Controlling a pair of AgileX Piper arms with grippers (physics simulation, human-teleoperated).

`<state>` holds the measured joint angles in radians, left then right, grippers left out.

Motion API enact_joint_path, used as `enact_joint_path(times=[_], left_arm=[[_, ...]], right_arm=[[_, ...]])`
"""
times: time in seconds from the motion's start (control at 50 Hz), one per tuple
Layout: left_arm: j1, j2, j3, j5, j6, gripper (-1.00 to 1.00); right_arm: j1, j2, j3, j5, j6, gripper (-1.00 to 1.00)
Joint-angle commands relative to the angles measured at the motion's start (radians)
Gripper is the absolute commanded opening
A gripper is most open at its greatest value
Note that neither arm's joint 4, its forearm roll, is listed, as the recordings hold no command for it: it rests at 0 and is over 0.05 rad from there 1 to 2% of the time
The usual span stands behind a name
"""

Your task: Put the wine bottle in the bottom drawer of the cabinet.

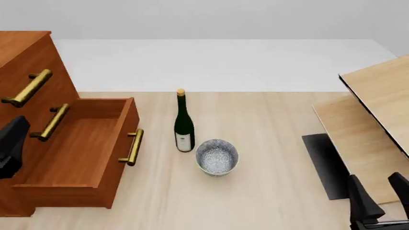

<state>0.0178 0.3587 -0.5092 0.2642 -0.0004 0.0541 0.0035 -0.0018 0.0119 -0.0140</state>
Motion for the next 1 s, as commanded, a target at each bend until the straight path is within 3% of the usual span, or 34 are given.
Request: enact_joint_path(times=[0.02,0.06,0.14,0.18,0.26,0.3,0.34,0.42,0.44,0.48,0.52,0.68,0.72,1.0], left_arm=[[-0.054,0.212,-0.242,0.139,0.0,1.0],[-0.058,0.253,-0.28,0.17,-0.043,1.0],[-0.068,0.309,-0.336,0.209,-0.015,1.0],[-0.084,0.339,-0.364,0.23,-0.059,1.0],[-0.112,0.376,-0.398,0.262,-0.004,1.0],[-0.124,0.395,-0.412,0.278,-0.052,1.0],[-0.136,0.411,-0.421,0.28,-0.024,1.0],[-0.136,0.457,-0.408,0.275,-0.061,1.0],[-0.147,0.46,-0.406,0.273,-0.033,1.0],[-0.162,0.479,-0.403,0.276,-0.079,1.0],[-0.176,0.479,-0.402,0.277,-0.051,1.0],[-0.148,0.553,-0.4,0.262,-0.06,1.0],[-0.181,0.554,-0.392,0.252,-0.05,1.0],[-0.221,0.6,-0.251,0.132,-0.095,1.0]], right_arm=[[0.011,0.002,0.001,0.005,0.001,1.0],[0.01,0.005,0.001,0.004,0.002,1.0],[0.014,0.005,0.001,0.005,0.0,1.0],[0.018,0.005,0.001,0.006,-0.001,1.0],[0.022,0.003,0.001,0.009,-0.004,1.0],[0.025,0.004,0.001,0.01,-0.007,1.0],[0.028,0.005,0.001,0.01,-0.008,1.0],[0.036,0.006,0.001,0.009,-0.015,1.0],[0.037,0.007,0.001,0.008,-0.016,1.0],[0.038,0.008,0.001,0.008,-0.018,1.0],[0.04,0.006,0.001,0.011,-0.02,1.0],[0.043,0.002,0.001,0.014,-0.023,1.0],[0.044,0.002,0.001,0.015,-0.021,1.0],[0.039,-0.002,0.001,0.005,-0.006,1.0]])
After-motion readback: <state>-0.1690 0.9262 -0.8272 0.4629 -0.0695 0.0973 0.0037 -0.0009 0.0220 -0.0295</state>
